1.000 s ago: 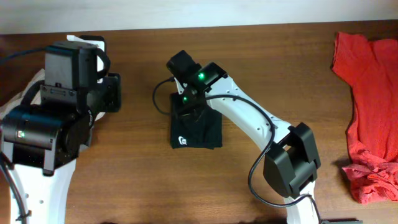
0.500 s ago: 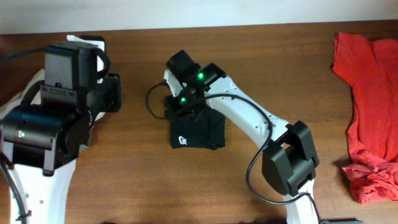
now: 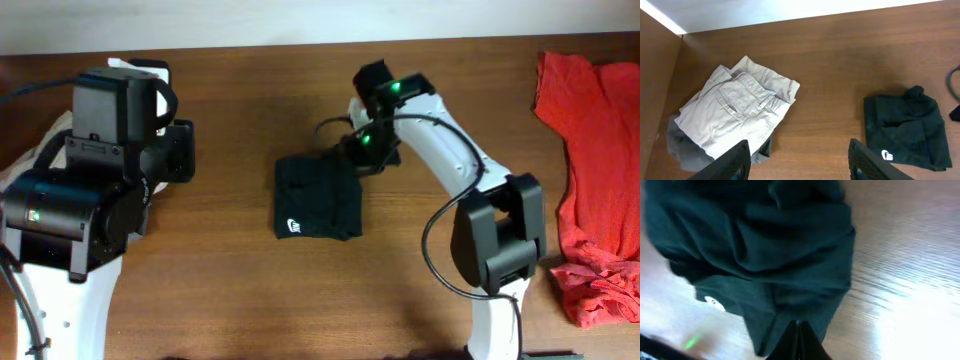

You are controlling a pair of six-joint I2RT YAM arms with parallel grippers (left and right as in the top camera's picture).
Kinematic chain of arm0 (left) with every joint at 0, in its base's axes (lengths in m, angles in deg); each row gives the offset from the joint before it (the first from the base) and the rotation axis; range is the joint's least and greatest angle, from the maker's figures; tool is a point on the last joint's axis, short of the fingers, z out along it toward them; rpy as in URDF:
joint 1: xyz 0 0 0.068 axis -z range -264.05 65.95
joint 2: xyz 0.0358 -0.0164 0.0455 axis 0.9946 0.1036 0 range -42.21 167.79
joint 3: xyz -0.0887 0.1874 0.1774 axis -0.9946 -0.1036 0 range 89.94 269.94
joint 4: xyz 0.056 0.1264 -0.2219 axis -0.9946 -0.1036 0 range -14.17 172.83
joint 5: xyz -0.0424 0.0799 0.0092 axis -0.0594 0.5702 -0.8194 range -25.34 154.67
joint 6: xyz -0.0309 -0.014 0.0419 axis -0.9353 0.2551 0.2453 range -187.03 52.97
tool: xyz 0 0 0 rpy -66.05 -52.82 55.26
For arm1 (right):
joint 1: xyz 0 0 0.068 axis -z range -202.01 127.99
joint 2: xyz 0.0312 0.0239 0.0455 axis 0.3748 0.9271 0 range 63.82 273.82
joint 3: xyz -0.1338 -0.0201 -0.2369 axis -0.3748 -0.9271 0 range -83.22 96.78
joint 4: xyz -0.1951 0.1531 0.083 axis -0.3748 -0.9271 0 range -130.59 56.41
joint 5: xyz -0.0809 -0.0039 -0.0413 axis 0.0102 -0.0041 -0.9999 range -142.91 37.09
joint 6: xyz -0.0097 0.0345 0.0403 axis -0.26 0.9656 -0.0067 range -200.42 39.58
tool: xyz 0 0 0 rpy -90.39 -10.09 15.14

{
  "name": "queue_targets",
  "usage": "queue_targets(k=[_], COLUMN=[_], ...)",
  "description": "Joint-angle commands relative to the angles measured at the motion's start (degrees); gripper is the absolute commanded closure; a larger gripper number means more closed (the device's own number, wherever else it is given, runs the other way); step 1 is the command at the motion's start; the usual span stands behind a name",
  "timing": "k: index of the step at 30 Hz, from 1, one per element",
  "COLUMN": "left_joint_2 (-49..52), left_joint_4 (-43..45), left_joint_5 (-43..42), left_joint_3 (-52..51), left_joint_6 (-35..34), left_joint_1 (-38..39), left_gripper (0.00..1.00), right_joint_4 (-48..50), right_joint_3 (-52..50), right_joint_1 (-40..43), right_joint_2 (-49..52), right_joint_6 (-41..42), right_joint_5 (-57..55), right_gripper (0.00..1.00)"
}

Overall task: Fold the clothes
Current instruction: 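Fold the right end leftward onto the stack with the right gripper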

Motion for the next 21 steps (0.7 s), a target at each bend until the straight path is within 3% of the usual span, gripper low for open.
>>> queue_targets(k=[1,5,15,21], left_joint_2=[-0.76,-0.79,-0.79,-0.76], left_joint_4=[-0.37,-0.76,-0.87,-1.16], left_joint_5=[0.87,0.87,0.96,2.34], left_joint_3=[0.9,0.9,0.9,0.9], left_joint_6=[0.92,0.92,0.92,0.92], left_joint_1=[-0.28,-0.28,-0.28,-0.28], left_gripper=[0.37,0.37,0.38,0.38], right_joint_4=[2.71,8.11,7.72,7.8], right_joint_3=[-4.87,-9.84,-9.64,-8.81], right_joint_1=[-1.95,-5.16,-16.72,-13.99], right_joint_2=[0.59,0.59,-1.88,-5.57], right_joint_6=[-0.83,-1.03,-21.84,-14.27], right_joint_5=[1.86,5.64,19.93,6.38], right_gripper=[0.96,0.96,0.96,0.96])
